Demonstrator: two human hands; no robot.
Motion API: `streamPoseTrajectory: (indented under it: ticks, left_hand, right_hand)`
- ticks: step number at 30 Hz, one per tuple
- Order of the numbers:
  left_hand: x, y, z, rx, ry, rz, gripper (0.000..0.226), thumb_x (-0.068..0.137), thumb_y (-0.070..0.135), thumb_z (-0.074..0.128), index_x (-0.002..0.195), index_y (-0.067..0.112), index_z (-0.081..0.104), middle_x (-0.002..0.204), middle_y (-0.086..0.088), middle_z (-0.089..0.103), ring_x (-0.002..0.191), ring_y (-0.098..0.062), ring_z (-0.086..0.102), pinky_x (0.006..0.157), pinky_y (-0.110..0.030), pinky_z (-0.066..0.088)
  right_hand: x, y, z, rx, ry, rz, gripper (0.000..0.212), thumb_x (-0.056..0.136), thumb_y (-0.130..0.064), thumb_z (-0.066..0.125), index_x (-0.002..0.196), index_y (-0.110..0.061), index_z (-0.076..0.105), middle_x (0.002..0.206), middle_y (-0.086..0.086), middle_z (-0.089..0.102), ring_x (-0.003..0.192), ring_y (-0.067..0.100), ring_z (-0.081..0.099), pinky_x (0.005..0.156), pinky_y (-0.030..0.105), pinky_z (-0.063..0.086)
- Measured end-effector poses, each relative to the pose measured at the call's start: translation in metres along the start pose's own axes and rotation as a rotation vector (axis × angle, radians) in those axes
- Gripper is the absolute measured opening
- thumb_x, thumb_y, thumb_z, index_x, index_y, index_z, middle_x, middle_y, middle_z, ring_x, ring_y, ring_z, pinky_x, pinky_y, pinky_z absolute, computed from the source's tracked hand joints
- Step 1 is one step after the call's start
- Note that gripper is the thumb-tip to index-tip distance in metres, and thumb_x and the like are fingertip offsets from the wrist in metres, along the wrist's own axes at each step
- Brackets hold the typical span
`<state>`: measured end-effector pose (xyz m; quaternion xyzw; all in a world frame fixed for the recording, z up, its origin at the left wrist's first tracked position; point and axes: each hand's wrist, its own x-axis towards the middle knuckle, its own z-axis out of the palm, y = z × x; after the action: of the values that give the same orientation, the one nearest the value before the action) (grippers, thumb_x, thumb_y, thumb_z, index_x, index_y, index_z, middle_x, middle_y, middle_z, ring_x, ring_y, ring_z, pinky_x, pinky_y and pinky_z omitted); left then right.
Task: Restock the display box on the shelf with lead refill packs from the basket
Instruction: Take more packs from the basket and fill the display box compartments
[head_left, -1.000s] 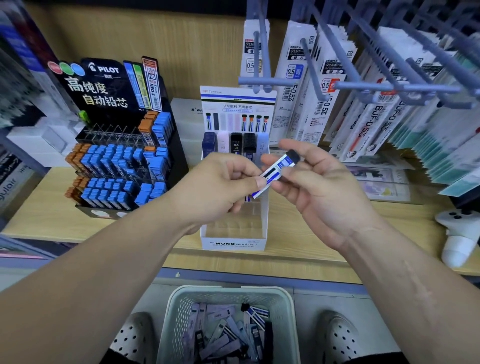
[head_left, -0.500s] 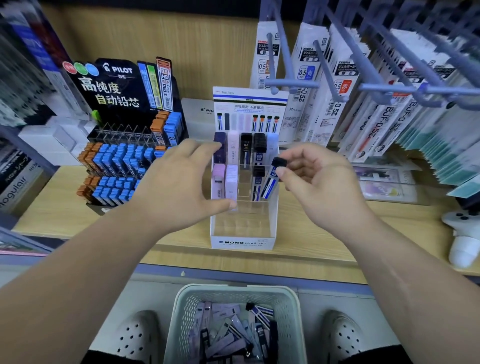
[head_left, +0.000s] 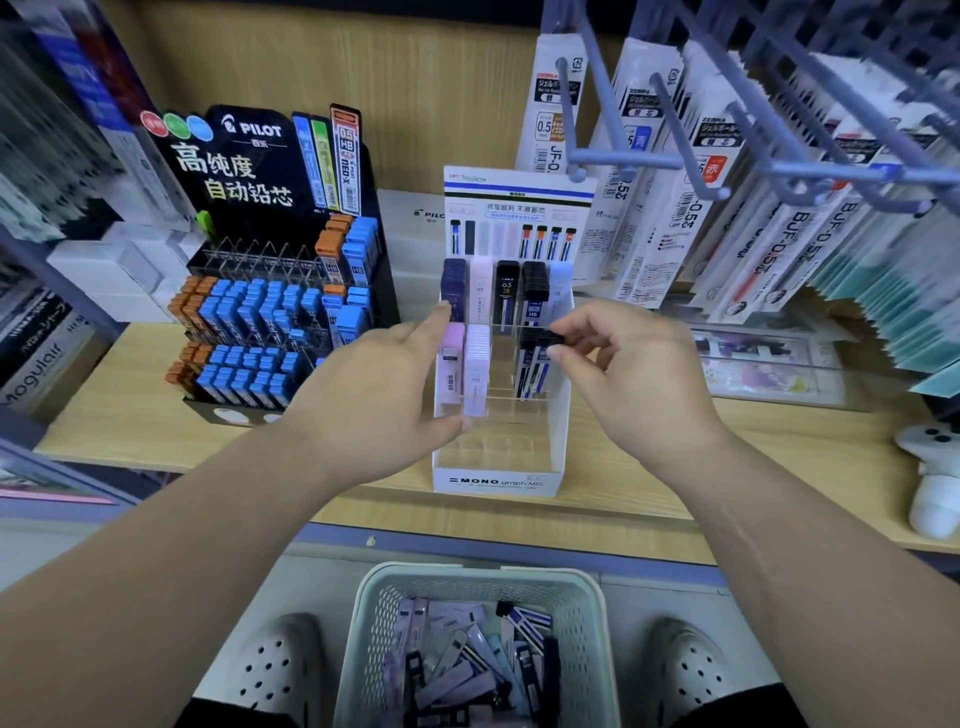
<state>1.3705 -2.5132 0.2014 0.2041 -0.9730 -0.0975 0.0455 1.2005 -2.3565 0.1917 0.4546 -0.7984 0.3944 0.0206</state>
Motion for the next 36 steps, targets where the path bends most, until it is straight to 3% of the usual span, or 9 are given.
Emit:
streamPoseTrajectory:
  ticks: [13,18,20,22,24,27,32,34,36]
  left_hand:
    - [0.001,0.000,0.003,-0.054,0.058,0.001,0.099,0.086,0.060,0.060,0.158,0.019,0.007,0.145,-0.001,0.049,0.128,-0.019,0.047,0.097,-0.033,0.044]
    - [0.003,-0.001,0.004,-0.029,0.096,-0.010,0.095,0.086,0.059,0.061,0.158,0.020,0.012,0.125,0.000,0.059,0.111,-0.019,0.055,0.086,-0.032,0.047]
    - [0.005,-0.002,0.004,-0.025,0.118,-0.010,0.093,0.086,0.058,0.061,0.157,0.020,0.016,0.117,0.001,0.061,0.106,-0.019,0.058,0.082,-0.034,0.051]
    - [0.006,-0.002,0.005,-0.028,0.135,-0.008,0.091,0.086,0.058,0.061,0.157,0.020,0.019,0.112,0.001,0.062,0.104,-0.019,0.059,0.081,-0.036,0.052]
    - [0.007,-0.003,0.006,-0.043,0.147,-0.005,0.089,0.086,0.056,0.061,0.156,0.019,0.020,0.113,0.000,0.063,0.105,-0.019,0.060,0.082,-0.037,0.052]
    - [0.005,-0.006,0.011,-0.056,0.161,0.018,0.090,0.087,0.057,0.060,0.157,0.018,0.017,0.114,-0.001,0.062,0.103,-0.020,0.059,0.080,-0.035,0.051]
    - [-0.008,-0.015,0.015,-0.080,0.143,0.062,0.098,0.086,0.059,0.061,0.158,0.024,0.003,0.134,-0.002,0.056,0.114,-0.021,0.053,0.090,-0.035,0.048]
    - [-0.013,-0.017,0.014,-0.077,0.175,0.044,0.092,0.087,0.058,0.060,0.158,0.023,0.012,0.134,-0.005,0.057,0.116,-0.025,0.055,0.096,-0.040,0.048]
    - [-0.020,-0.021,0.012,-0.064,0.269,0.052,0.074,0.088,0.055,0.059,0.149,0.018,0.039,0.119,-0.007,0.065,0.108,-0.028,0.058,0.093,-0.042,0.050]
  right_hand:
    - [0.001,0.002,0.008,0.063,0.006,-0.017,0.014,0.085,-0.009,0.076,0.095,-0.019,0.074,0.076,-0.018,0.062,0.071,-0.002,0.058,0.073,0.018,0.051]
    - [-0.001,0.003,0.010,-0.006,-0.012,-0.070,0.013,0.084,-0.009,0.077,0.094,-0.017,0.074,0.077,-0.011,0.063,0.070,0.009,0.059,0.073,0.030,0.055]
    - [-0.003,0.004,0.011,-0.064,-0.019,-0.104,0.013,0.082,-0.008,0.077,0.093,-0.015,0.074,0.080,-0.012,0.060,0.070,0.008,0.056,0.072,0.024,0.053]
    - [-0.004,0.005,0.013,-0.103,-0.011,-0.139,0.014,0.080,-0.005,0.078,0.092,-0.013,0.075,0.085,-0.013,0.056,0.073,0.006,0.052,0.072,0.008,0.044]
    - [-0.003,0.006,0.015,-0.120,0.000,-0.128,0.015,0.079,-0.004,0.078,0.091,-0.013,0.073,0.088,-0.012,0.054,0.076,0.009,0.054,0.074,0.010,0.042]
    - [-0.002,0.008,0.016,-0.161,0.017,-0.126,0.016,0.078,-0.005,0.079,0.089,-0.014,0.071,0.088,-0.008,0.057,0.077,0.011,0.054,0.070,0.025,0.045]
    - [-0.005,0.007,0.011,-0.188,0.023,-0.141,0.019,0.082,-0.013,0.076,0.100,-0.017,0.072,0.088,-0.009,0.058,0.076,0.006,0.046,0.074,0.026,0.045]
    - [-0.008,0.004,0.001,-0.167,0.061,-0.137,0.015,0.086,-0.016,0.072,0.100,-0.018,0.071,0.086,-0.013,0.054,0.075,0.004,0.046,0.075,0.021,0.041]
    - [-0.016,0.001,-0.010,-0.134,0.081,-0.131,0.008,0.088,-0.016,0.070,0.095,-0.018,0.070,0.081,-0.012,0.054,0.071,0.007,0.048,0.071,0.020,0.041]
